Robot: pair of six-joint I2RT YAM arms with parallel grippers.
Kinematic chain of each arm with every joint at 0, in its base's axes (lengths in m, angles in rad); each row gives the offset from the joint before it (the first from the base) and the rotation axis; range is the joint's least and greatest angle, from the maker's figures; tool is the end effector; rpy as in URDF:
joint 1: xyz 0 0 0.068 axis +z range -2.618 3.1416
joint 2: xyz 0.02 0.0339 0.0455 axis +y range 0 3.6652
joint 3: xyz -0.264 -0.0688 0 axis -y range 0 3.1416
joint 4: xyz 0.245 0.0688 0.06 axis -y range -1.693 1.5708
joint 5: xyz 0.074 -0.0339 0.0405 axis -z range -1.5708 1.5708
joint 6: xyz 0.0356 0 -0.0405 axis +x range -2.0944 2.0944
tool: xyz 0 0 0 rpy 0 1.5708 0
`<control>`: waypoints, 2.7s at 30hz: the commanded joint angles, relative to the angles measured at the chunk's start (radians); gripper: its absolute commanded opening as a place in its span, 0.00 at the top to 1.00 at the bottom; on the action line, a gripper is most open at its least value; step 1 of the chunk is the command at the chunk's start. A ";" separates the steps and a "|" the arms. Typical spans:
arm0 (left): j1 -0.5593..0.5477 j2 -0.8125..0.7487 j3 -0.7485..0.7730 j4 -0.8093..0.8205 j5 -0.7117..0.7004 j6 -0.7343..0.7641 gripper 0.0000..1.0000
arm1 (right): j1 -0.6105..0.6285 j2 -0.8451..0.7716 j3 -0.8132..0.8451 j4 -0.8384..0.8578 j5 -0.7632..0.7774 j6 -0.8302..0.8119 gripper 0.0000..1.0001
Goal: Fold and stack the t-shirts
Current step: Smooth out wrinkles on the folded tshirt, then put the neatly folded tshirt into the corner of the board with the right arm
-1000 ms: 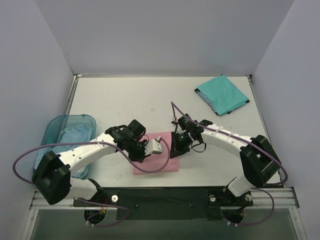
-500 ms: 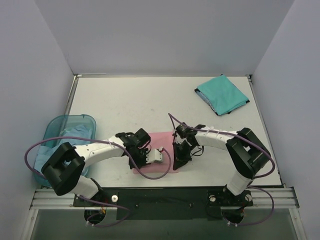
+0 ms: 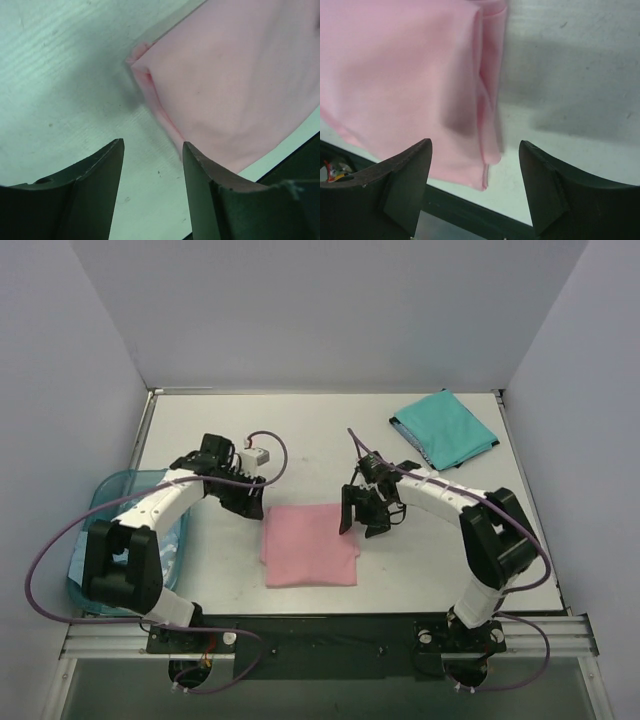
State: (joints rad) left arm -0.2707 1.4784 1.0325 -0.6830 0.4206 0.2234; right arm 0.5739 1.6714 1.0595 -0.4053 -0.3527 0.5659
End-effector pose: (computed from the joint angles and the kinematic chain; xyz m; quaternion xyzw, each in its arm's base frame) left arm 0.2737 -0.0910 0.2286 0.2777 0.9140 -0.2087 0.2094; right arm 0.2772 0.1938 0.1932 -0.0517 0.9468 0.2872 0.1355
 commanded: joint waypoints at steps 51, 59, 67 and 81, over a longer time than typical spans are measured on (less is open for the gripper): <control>0.215 0.151 0.011 0.080 -0.039 -0.185 0.38 | -0.157 0.545 0.905 -0.526 0.782 -0.826 1.00; 0.215 0.157 0.012 0.080 -0.078 -0.165 0.38 | -0.232 0.599 1.083 -0.462 0.877 -0.997 1.00; 0.214 0.174 0.017 0.085 -0.092 -0.156 0.38 | -0.243 0.551 1.071 -0.411 0.765 -1.011 1.00; 0.214 0.158 0.008 0.086 -0.098 -0.148 0.38 | -0.261 0.571 1.119 -0.317 0.848 -1.084 1.00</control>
State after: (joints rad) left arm -0.0570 1.6592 1.0126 -0.5991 0.3351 0.0620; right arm 0.3233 2.2814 2.1357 -0.7444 0.4305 -0.4934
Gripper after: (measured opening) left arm 0.620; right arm 0.045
